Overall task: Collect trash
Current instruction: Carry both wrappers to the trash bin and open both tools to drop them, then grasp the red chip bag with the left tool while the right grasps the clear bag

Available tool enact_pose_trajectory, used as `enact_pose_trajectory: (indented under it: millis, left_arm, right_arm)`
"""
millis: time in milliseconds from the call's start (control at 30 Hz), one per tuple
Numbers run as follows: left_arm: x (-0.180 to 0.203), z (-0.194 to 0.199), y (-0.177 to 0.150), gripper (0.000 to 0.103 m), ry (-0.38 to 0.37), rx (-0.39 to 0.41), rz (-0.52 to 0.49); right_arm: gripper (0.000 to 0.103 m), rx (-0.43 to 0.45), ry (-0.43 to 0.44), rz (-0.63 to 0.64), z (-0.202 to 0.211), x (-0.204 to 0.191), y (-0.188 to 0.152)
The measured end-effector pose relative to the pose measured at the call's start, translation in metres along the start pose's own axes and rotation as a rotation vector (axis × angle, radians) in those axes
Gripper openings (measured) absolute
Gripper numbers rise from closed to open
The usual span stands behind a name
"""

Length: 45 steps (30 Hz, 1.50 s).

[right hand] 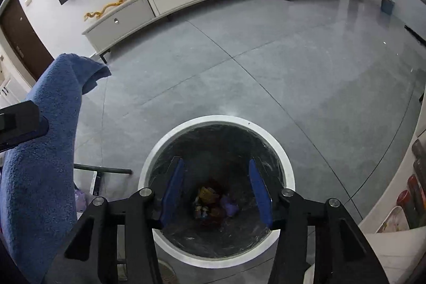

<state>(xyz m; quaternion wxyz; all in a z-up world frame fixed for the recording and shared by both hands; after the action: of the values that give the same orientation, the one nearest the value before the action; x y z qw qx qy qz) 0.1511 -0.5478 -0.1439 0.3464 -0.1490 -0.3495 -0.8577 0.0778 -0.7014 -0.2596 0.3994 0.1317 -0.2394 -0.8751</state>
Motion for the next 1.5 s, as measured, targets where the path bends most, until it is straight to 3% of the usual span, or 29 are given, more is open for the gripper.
enact_pose_trajectory:
  millis: [167, 333, 533, 700, 867, 967, 1267, 1300, 1367, 1400, 1433, 1500]
  left_arm:
    - [0.008, 0.054, -0.014, 0.054, 0.017, 0.068, -0.014]
    - [0.002, 0.128, -0.042, 0.054, 0.056, 0.151, -0.02]
    - [-0.035, 0.244, -0.094, 0.055, 0.206, 0.291, -0.017]
    - [-0.096, 0.332, -0.149, 0.066, 0.362, 0.387, 0.076]
    - [-0.178, 0.401, -0.203, 0.067, 0.544, 0.415, 0.198]
    - [-0.216, 0.426, -0.226, 0.067, 0.618, 0.43, 0.255]
    - [-0.268, 0.434, -0.237, 0.067, 0.608, 0.436, 0.328]
    - [-0.27, 0.432, -0.237, 0.067, 0.614, 0.435, 0.328]
    - [-0.274, 0.426, -0.235, 0.066, 0.62, 0.422, 0.329]
    - [-0.277, 0.423, -0.234, 0.06, 0.618, 0.417, 0.333]
    - [-0.278, 0.42, -0.233, 0.054, 0.618, 0.413, 0.335]
    - [-0.285, 0.415, -0.231, 0.033, 0.616, 0.396, 0.345]
  right_arm:
    - [0.051, 0.073, 0.07, 0.019, 0.04, -0.021, 0.006]
    - [0.051, 0.16, 0.2, 0.071, 0.105, -0.067, 0.004]
    - [0.051, 0.214, 0.397, 0.189, 0.179, -0.147, -0.021]
    - [0.051, 0.212, 0.523, 0.31, 0.224, -0.214, -0.054]
    - [0.057, 0.156, 0.633, 0.469, 0.255, -0.287, -0.099]
    - [0.059, 0.075, 0.715, 0.534, 0.26, -0.323, -0.13]
    - [0.06, -0.132, 0.762, 0.651, 0.244, -0.382, -0.191]
    - [0.059, -0.145, 0.772, 0.656, 0.244, -0.383, -0.193]
    - [0.043, -0.168, 0.785, 0.665, 0.242, -0.392, -0.199]
    - [0.023, -0.174, 0.792, 0.667, 0.242, -0.394, -0.199]
    - [0.012, -0.178, 0.802, 0.67, 0.242, -0.395, -0.2]
    - [0.009, -0.168, 0.812, 0.683, 0.246, -0.395, -0.199]
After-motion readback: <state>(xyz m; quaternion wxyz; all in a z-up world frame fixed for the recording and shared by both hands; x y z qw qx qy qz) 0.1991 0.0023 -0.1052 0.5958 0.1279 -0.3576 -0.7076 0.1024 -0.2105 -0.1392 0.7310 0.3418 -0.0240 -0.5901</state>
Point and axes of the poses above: each gripper's, at about its wrist camera, not at the fingertips, and z roughly against the way its jaws point, x to its right, y to its top, the point moved 7 cm from there along -z, roughly the way its jaws point, and after that the axes turned 13 degrees about -y, right-handed, at the moved point
